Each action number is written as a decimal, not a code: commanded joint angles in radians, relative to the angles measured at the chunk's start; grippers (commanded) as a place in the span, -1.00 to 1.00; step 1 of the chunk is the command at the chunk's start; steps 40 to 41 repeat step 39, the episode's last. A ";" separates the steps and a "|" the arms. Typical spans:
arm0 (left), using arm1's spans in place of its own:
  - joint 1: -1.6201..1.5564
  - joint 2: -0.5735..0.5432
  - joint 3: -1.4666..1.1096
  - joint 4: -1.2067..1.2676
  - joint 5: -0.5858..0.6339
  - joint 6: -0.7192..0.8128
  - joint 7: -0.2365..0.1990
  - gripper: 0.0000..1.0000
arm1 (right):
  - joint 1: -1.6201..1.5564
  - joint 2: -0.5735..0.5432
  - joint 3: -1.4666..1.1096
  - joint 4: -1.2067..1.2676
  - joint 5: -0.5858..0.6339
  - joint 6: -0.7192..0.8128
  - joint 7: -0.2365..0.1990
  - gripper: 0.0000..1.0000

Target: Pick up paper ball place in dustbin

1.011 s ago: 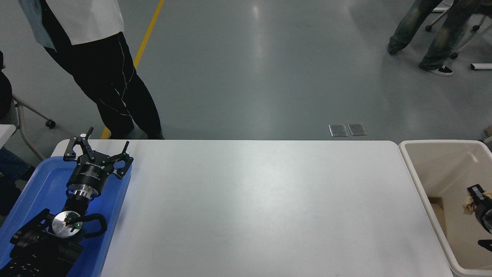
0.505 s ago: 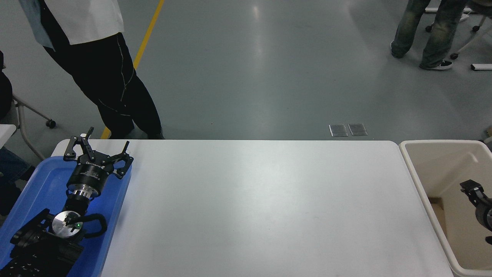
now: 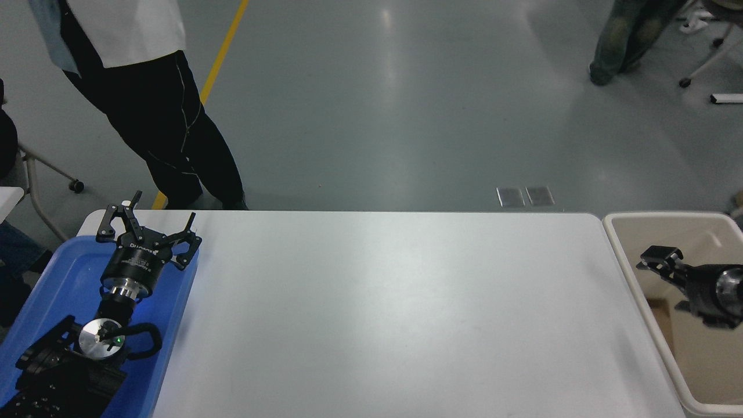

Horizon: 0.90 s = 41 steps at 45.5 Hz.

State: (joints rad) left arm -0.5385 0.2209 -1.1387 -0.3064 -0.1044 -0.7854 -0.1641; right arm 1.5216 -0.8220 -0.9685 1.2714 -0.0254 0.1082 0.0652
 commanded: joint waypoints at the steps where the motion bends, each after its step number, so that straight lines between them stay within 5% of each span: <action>1: 0.000 0.000 0.001 0.001 0.000 0.000 0.000 0.99 | 0.382 0.058 -0.251 0.302 -0.010 0.042 0.001 1.00; 10: 0.002 0.000 -0.001 0.001 0.000 0.000 0.000 0.99 | 0.650 0.217 -0.395 0.451 -0.008 0.063 0.002 1.00; 21: 0.002 0.000 -0.001 0.001 0.000 0.000 0.000 0.99 | 0.853 0.415 -0.363 0.474 0.036 0.261 0.007 1.00; 41: 0.002 0.000 -0.001 0.001 0.000 0.000 0.000 0.99 | 0.911 0.486 -0.286 0.474 0.090 0.389 0.008 1.00</action>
